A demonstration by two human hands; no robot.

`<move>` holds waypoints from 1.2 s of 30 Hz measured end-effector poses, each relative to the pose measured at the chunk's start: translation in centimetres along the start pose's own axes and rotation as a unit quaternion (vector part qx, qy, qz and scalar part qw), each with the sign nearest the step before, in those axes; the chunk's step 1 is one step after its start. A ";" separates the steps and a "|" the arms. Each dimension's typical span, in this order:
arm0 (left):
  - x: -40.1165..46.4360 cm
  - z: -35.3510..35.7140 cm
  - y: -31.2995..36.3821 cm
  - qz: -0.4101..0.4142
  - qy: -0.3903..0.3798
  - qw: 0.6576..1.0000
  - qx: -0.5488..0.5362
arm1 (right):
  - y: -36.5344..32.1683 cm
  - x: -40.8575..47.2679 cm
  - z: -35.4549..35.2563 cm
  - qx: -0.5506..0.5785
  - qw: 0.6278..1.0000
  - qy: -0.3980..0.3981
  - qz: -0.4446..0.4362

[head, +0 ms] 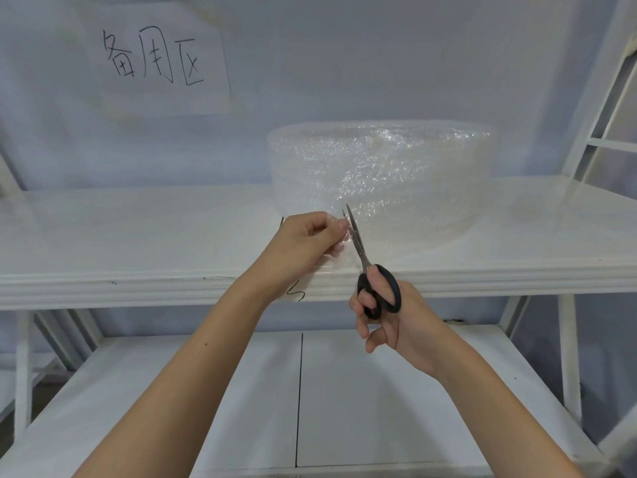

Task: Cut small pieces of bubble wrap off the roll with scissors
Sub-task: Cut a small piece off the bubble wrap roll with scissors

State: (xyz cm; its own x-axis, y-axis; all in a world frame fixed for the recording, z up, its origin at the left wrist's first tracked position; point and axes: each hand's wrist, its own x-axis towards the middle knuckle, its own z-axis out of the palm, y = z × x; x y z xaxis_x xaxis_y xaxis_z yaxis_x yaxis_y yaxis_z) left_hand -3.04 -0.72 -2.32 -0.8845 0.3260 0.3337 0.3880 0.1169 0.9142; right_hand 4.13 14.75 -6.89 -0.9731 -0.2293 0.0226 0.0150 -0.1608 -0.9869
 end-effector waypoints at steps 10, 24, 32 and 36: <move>-0.3 -0.1 0.2 0.002 -0.023 1.000 0.000 | -0.8 0.1 0.2 -0.013 1.000 0.006 0.006; -0.5 -0.1 0.4 -0.001 -0.021 1.000 0.005 | -0.3 -0.2 0.0 -0.015 1.000 -0.009 -0.003; -0.5 -0.1 0.3 -0.004 -0.015 1.000 0.002 | 0.3 -0.4 -0.1 -0.016 1.000 -0.019 -0.010; -0.5 0.0 0.4 -0.004 -0.014 1.000 0.006 | 0.4 -0.6 -0.2 -0.015 1.000 -0.014 -0.004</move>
State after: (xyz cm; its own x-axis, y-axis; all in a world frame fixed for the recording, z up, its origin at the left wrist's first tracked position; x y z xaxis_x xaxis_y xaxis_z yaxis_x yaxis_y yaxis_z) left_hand -2.41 -0.84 -2.11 -0.8794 0.3521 0.3203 0.3852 0.1312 0.9135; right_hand 4.66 15.03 -7.37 -0.9665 -0.2542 0.0340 0.0004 -0.1342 -0.9910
